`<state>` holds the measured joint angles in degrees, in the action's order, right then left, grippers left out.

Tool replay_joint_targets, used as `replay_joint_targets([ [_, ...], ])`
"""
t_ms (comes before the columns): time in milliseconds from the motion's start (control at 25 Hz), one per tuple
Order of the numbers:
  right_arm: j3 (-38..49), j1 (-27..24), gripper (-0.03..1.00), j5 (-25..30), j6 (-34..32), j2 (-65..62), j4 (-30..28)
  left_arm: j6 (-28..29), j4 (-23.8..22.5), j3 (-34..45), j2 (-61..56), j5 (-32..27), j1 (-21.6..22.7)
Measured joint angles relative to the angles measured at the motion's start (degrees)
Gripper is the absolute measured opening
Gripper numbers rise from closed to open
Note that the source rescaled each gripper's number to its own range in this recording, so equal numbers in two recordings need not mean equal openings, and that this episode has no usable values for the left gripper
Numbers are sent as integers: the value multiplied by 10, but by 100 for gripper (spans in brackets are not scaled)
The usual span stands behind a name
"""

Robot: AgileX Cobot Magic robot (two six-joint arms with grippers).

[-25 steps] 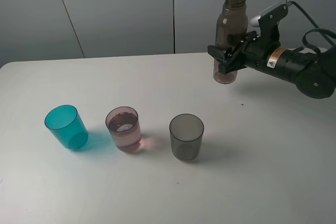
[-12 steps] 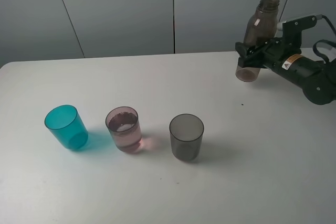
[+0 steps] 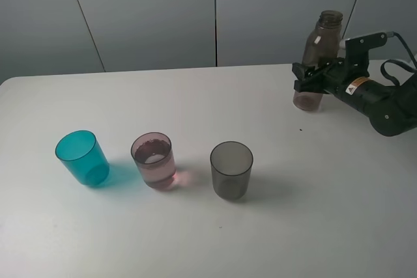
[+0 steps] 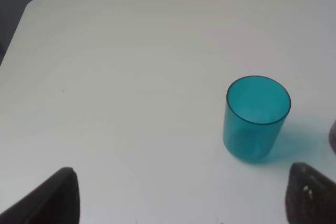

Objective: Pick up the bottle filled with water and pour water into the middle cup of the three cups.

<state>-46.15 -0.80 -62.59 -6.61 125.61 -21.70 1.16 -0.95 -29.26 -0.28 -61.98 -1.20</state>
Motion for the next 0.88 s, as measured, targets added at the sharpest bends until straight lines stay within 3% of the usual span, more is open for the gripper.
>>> replay_joint_targets([
  [560, -1, 0, 1, 9, 2, 1, -1, -1, 0, 0, 0, 0, 0],
  [600, -1, 0, 13, 10, 2, 1, -1, -1, 0, 0, 0, 0, 0],
  [640, -1, 0, 33, 10, 2, 1, -1, -1, 0, 0, 0, 0, 0],
  [680, -1, 0, 62, 12, 2, 1, -1, -1, 0, 0, 0, 0, 0],
  [720, 0, 0, 83, 12, 2, 1, -1, -1, 0, 0, 0, 0, 0],
  [760, 2, 0, 93, 12, 2, 1, -2, 0, 0, 0, 0, 0, 0],
  [880, 25, 0, 99, 13, 2, -11, -2, 0, 0, 0, 0, 0, 0],
])
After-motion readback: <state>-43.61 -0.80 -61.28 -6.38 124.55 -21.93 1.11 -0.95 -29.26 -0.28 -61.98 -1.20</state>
